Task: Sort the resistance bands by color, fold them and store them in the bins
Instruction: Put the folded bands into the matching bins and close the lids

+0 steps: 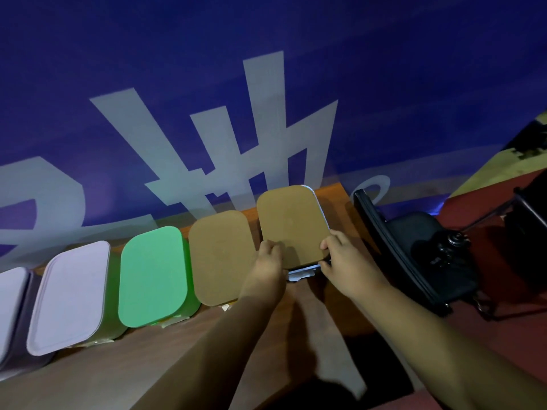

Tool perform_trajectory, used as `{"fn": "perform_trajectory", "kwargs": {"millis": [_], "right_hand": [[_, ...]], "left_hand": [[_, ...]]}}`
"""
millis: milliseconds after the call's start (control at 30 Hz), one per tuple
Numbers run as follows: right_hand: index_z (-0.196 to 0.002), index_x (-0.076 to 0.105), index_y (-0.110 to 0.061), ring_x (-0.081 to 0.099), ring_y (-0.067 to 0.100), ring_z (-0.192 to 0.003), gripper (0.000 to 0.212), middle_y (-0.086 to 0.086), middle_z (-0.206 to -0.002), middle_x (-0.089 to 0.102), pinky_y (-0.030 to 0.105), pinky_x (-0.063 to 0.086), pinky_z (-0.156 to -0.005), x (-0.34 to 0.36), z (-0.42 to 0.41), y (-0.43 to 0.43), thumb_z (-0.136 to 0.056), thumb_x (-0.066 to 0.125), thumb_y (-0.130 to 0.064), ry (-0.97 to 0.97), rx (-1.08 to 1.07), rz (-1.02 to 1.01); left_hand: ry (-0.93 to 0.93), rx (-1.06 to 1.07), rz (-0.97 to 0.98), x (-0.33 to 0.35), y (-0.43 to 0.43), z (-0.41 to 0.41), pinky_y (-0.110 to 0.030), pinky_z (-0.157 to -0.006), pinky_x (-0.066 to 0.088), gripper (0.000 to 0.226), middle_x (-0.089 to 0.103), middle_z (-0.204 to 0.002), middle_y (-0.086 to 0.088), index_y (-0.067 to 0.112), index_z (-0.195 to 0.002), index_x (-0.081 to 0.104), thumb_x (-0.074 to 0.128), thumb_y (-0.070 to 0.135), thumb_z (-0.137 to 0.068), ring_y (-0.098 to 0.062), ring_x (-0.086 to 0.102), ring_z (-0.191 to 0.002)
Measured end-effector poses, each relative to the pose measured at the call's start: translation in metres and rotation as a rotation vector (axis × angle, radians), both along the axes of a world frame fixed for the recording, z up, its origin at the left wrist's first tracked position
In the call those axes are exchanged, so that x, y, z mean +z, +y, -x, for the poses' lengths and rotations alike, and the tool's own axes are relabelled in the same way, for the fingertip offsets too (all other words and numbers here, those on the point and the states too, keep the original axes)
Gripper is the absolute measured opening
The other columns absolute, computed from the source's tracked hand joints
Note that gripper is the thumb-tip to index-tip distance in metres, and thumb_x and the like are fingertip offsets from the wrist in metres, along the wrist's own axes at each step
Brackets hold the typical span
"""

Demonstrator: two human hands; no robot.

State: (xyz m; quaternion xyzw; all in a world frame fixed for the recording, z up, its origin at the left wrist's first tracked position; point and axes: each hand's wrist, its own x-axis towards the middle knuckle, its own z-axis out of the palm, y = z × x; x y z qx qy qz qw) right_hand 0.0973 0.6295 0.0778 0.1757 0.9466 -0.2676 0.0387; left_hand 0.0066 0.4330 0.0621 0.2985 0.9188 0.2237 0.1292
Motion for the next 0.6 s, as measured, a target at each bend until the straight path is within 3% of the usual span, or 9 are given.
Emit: {"fn": "perform_trajectory", "kwargs": {"millis": [100, 333, 600], "right_hand": [[-0.118, 0.054, -0.022, 0.064, 0.024, -0.108, 0.027, -0.004, -0.146, 0.040, 0.043, 0.054, -0.094, -0.005, -0.001, -0.001, -0.097, 0.072, -0.022, -0.001, -0.007, 0.006], [-0.116, 0.056, -0.021, 0.063, 0.022, -0.111, 0.026, -0.004, -0.144, 0.040, 0.044, 0.053, -0.095, -0.013, -0.004, -0.001, -0.097, 0.073, -0.022, 0.030, -0.021, -0.012], [-0.113, 0.057, -0.021, 0.063, 0.025, -0.114, 0.027, -0.004, -0.148, 0.042, 0.044, 0.053, -0.099, -0.018, -0.008, -0.001, -0.095, 0.077, -0.020, 0.061, -0.066, 0.012]], "left_hand": [[-0.018, 0.013, 0.000, 0.000, -0.002, -0.001, -0.049, -0.095, 0.052, 0.030, 0.043, -0.124, -0.011, 0.006, -0.114, 0.054, 0.065, 0.005, -0.086, -0.038, 0.056, -0.100], [-0.004, 0.023, 0.021, -0.004, 0.000, -0.005, -0.045, -0.099, 0.051, 0.024, 0.042, -0.127, -0.009, 0.007, -0.117, 0.055, 0.061, 0.004, -0.094, -0.034, 0.057, -0.104], [0.025, 0.018, -0.007, -0.010, -0.003, -0.008, -0.040, -0.091, 0.051, 0.029, 0.044, -0.128, -0.009, 0.005, -0.120, 0.056, 0.064, 0.003, -0.092, -0.033, 0.058, -0.098]]}}
